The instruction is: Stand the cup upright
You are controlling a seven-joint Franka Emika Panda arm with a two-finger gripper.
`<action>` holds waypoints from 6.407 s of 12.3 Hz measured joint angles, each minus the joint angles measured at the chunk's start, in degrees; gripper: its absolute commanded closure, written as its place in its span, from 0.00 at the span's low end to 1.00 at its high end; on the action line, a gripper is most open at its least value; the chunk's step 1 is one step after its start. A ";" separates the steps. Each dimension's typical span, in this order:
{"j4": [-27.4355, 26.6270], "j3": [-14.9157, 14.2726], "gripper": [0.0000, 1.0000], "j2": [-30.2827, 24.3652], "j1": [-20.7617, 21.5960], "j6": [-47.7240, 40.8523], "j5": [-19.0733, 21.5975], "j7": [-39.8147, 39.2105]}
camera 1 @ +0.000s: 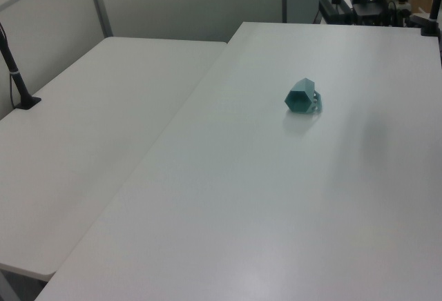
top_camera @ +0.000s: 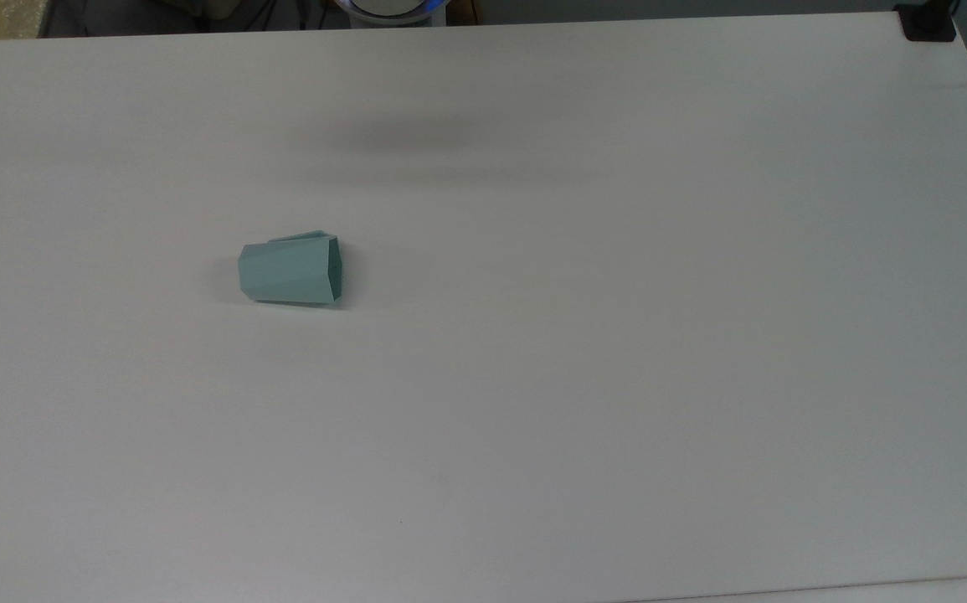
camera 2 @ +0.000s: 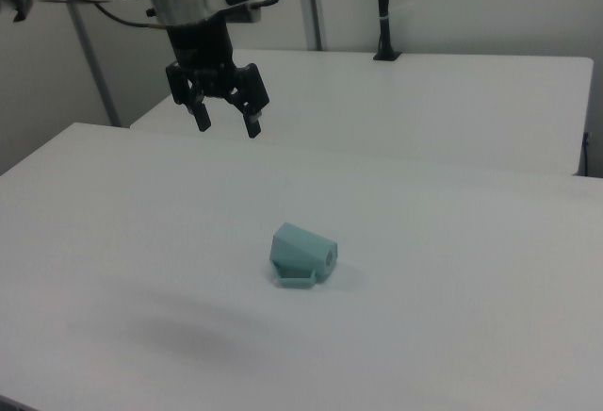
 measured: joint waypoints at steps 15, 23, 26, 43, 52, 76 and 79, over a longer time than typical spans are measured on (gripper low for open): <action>-6.24 0.99 0.00 17.89 22.56 8.61 -37.29 33.70; -8.06 3.04 0.00 26.94 22.61 9.44 -49.83 39.54; -8.52 3.04 0.00 29.36 20.20 9.47 -53.11 40.86; -10.91 3.05 1.00 31.78 15.44 13.25 -60.89 44.47; -12.06 3.11 1.00 31.67 15.17 12.62 -64.28 44.70; -19.62 2.92 1.00 6.23 1.04 26.25 0.96 12.61; -26.69 2.92 1.00 5.61 0.50 38.02 2.43 12.51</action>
